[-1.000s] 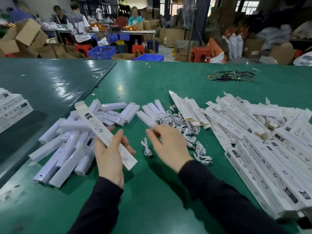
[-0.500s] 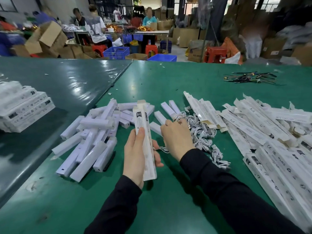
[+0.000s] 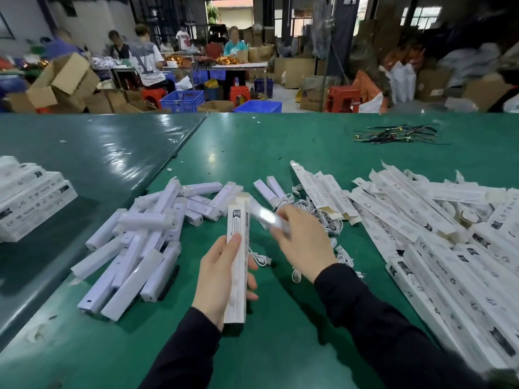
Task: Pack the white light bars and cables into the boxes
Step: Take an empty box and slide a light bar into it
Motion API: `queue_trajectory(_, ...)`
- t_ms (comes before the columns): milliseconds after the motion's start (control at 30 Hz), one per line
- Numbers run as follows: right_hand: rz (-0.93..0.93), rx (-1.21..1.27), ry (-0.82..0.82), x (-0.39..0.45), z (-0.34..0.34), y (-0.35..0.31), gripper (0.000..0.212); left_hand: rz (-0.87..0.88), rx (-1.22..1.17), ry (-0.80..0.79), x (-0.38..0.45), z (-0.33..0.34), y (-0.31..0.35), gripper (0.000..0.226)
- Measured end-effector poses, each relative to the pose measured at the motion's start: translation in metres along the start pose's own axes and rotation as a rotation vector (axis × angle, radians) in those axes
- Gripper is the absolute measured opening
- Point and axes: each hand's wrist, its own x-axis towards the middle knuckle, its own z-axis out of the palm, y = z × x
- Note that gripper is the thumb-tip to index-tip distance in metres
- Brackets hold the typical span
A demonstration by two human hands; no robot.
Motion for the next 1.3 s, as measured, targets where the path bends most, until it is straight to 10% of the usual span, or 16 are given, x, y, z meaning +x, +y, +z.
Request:
queue_trajectory(367, 0.384, 1.452, 0.171, -0.052, -0.078, 0.039, 0.021, -0.292, -0.012, -0.408, 0.001, 0.004, -0.002, 0.046)
queue_trajectory(667, 0.546, 1.361, 0.207, -0.052, -0.077, 0.040, 0.034, -0.463, 0.044, -0.479, 0.006, 0.008, -0.009, 0.070)
queue_trajectory(833, 0.417, 1.326, 0.222, -0.052, -0.075, 0.044, 0.013, -0.407, 0.086, -0.526, 0.005, 0.004, -0.011, 0.068)
queue_trajectory(1300, 0.219, 1.195, 0.362, -0.053, -0.083, 0.046, 0.044, -0.397, -0.002, -0.637, -0.008, 0.007, 0.001, 0.053)
